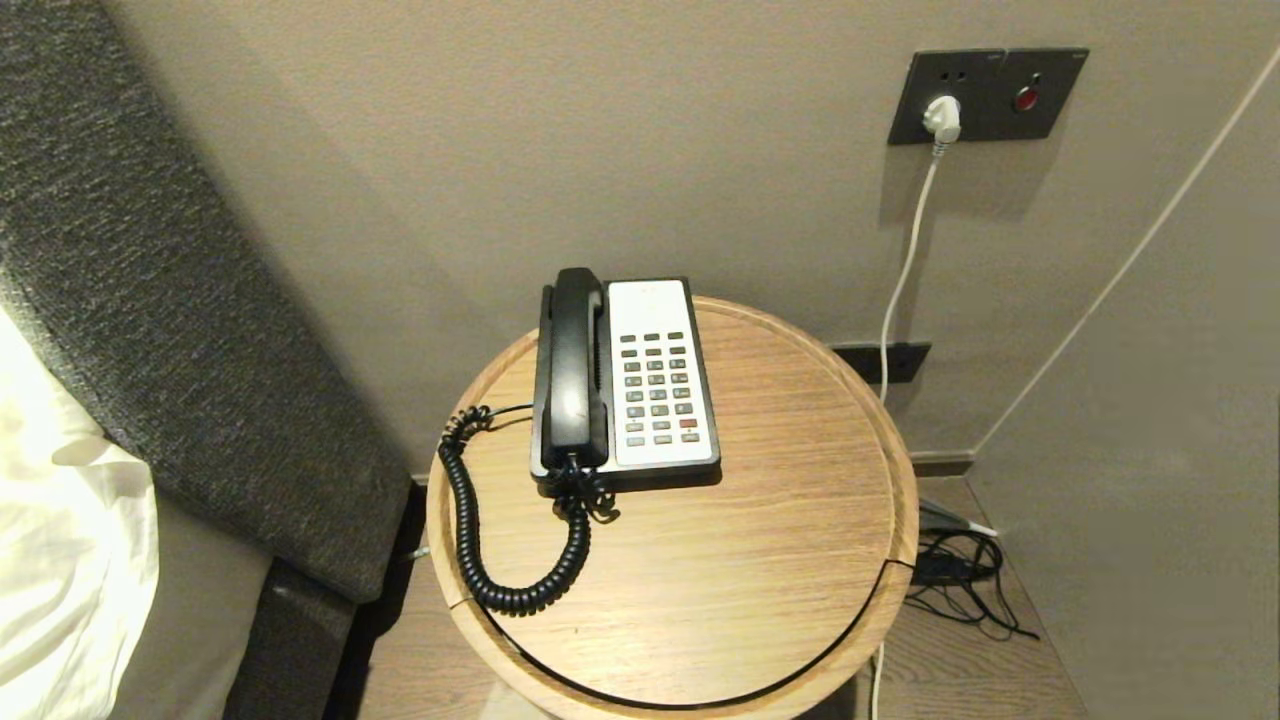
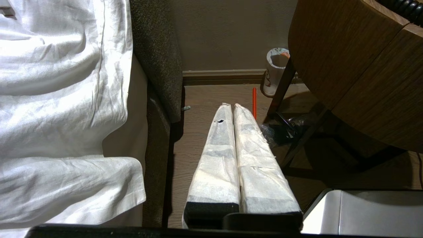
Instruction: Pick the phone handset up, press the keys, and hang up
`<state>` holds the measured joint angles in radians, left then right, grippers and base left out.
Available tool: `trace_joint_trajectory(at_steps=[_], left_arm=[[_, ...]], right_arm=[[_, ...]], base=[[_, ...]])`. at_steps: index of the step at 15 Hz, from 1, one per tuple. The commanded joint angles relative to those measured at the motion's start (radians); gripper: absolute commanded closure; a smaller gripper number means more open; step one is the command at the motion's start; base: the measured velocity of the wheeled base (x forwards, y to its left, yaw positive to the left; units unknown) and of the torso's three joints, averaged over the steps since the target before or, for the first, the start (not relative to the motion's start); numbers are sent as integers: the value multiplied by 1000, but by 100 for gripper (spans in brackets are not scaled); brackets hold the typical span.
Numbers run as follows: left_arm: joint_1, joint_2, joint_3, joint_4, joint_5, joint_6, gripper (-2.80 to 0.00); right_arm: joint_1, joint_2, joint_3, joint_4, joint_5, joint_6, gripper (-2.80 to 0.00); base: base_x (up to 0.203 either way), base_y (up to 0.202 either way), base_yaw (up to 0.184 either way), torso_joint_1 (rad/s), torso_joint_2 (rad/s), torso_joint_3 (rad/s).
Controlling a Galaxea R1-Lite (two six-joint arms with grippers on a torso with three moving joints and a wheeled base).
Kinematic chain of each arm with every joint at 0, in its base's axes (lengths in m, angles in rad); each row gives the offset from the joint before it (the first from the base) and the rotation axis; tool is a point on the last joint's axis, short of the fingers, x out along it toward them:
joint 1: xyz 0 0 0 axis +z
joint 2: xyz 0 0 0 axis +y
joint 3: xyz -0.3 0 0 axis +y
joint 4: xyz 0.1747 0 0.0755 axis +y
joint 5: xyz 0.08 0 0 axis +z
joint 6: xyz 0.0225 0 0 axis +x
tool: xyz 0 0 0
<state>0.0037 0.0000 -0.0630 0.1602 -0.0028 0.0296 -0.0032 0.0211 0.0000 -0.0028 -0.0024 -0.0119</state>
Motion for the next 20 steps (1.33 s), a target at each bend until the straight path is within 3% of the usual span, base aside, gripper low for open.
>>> trace_joint_trajectory(at_steps=[1, 20], left_arm=[[-1, 2, 0, 1, 3, -30, 0], [0, 2, -1, 1, 4, -40, 0]], right_arm=[[0, 2, 0, 0, 0, 0, 0], [0, 2, 0, 0, -1, -8, 0]], base=[[0, 0, 0, 0, 0, 0], [0, 0, 0, 2, 4, 175]])
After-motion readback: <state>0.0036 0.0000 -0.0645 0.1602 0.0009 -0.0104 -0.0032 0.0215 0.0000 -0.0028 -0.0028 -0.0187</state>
